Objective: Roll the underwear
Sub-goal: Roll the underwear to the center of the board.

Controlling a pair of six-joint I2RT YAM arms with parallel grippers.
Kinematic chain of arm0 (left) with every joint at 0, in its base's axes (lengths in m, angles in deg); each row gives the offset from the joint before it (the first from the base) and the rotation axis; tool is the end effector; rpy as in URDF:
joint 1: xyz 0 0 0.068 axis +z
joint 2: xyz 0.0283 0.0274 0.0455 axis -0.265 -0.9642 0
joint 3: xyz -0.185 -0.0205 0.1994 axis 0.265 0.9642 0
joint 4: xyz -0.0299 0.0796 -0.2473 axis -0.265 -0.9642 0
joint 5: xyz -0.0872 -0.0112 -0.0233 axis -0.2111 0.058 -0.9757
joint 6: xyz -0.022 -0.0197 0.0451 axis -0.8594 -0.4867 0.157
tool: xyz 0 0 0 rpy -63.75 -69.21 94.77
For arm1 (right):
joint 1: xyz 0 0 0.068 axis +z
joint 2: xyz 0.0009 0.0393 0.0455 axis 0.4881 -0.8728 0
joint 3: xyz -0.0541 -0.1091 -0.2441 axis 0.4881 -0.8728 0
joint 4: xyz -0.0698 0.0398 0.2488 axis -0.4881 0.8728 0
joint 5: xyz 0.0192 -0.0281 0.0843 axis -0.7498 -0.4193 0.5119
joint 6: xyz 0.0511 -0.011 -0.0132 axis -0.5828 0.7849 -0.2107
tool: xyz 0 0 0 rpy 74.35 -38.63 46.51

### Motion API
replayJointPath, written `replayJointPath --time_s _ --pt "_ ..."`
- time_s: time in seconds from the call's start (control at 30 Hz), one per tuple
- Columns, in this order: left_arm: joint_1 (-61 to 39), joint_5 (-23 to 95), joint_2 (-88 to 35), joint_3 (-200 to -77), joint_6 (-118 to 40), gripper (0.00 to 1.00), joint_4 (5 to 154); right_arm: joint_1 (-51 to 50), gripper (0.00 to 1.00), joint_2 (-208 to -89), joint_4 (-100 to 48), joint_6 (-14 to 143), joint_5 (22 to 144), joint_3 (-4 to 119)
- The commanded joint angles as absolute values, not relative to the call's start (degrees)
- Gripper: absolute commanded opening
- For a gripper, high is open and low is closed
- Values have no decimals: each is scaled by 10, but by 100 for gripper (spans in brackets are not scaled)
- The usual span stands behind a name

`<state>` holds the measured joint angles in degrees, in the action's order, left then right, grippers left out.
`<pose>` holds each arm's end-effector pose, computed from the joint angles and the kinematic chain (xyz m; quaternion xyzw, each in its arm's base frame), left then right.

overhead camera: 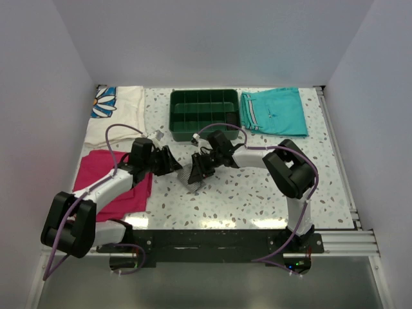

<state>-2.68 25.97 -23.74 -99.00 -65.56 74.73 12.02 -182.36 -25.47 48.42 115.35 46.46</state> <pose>0.2321 -0.0873 0.1814 -0.0930 0.9018 -0.3139 0.2822 0.2836 0.2787 0.1244 -0.2527 0.8583 0.4363 0.0955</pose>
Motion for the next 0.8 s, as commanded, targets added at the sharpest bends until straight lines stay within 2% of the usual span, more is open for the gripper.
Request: replayJointPath --time_s 0.0,0.27,0.67,0.77 --pt "-22 227 -218 -984 -631 49 766 128 0 -1898 -134 499 1060 410" --pt "-22 157 -269 -956 -629 50 836 127 0 -1910 -117 505 1075 418" --pt "-21 152 -329 -940 -636 51 908 126 0 -1899 -123 509 1079 404" --pt "-21 161 -340 -938 -633 50 907 128 6 -1880 -134 509 1074 392"
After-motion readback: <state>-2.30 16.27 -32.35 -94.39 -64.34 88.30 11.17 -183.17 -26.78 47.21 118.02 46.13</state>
